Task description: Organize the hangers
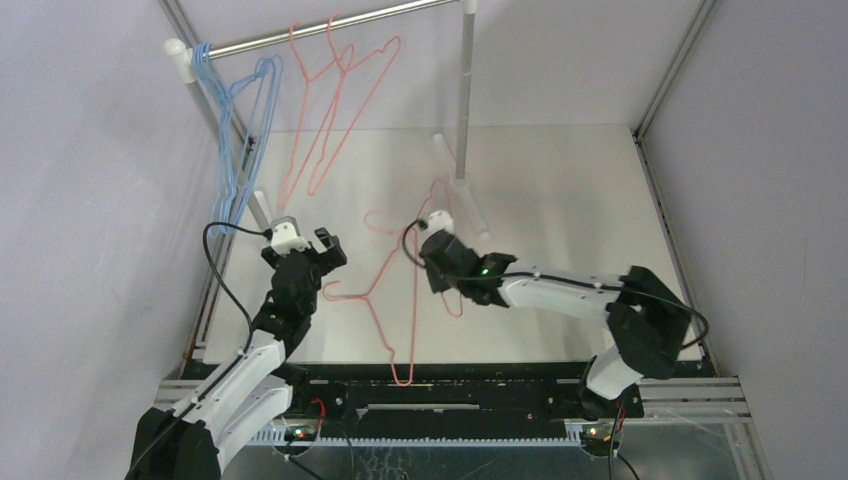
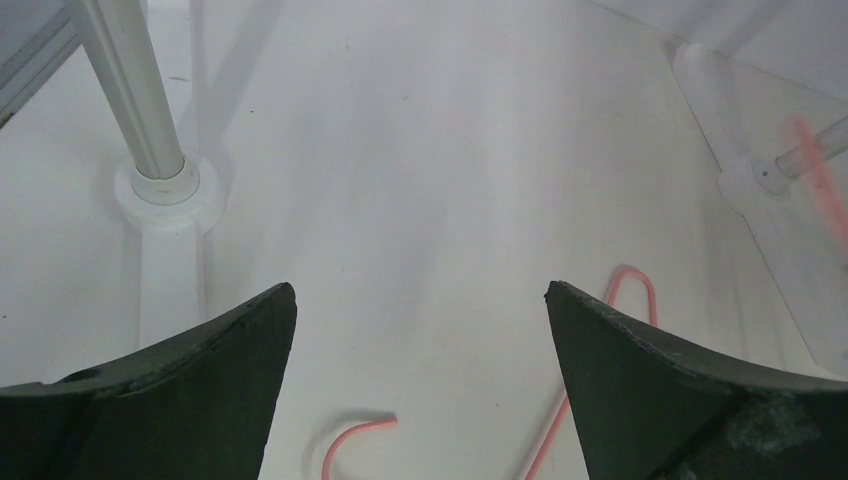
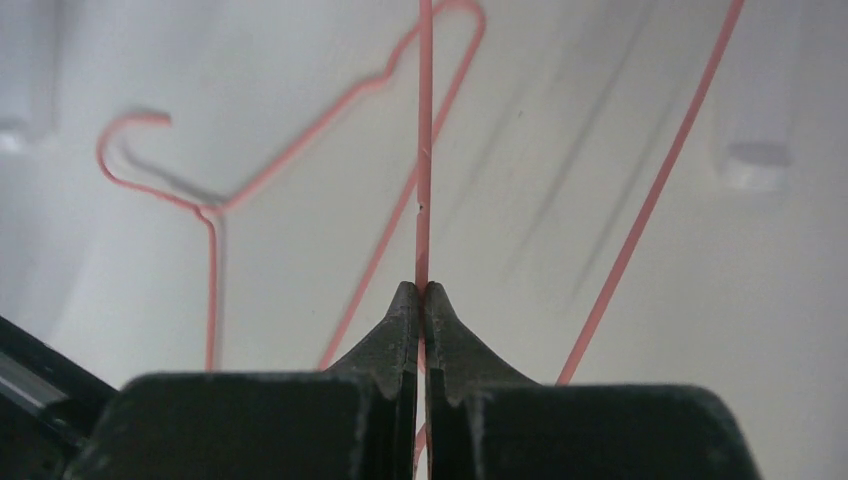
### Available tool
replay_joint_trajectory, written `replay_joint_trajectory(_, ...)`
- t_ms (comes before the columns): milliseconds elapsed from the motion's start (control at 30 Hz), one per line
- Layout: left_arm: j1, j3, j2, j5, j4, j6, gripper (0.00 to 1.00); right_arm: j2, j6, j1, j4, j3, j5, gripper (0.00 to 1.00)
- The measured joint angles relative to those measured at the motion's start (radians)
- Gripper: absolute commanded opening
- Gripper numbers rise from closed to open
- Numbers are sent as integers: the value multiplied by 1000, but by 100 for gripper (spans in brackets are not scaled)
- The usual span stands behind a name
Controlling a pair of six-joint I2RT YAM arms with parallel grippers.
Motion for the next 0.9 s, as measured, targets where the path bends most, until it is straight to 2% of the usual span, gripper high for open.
replay_joint_trajectory(100,0,0,-6,-1,0,0,100,-71,-1,-68,21,-1,-48,0)
replay_joint_trajectory(267,0,0,-5,-1,0,0,99,-169,18,-179,90,-4,-237,0)
replay_joint_trajectory(533,0,0,8,0,0,0,99,-280,141,-316,304,-6,-499,0)
replay_joint_trajectory(767,0,0,18,0,1,0,99,-286,278,-388,522,-2,-646,0)
replay_joint_trajectory(900,0,0,20,0,1,0,100,-235,356,-413,621,53,-703,0)
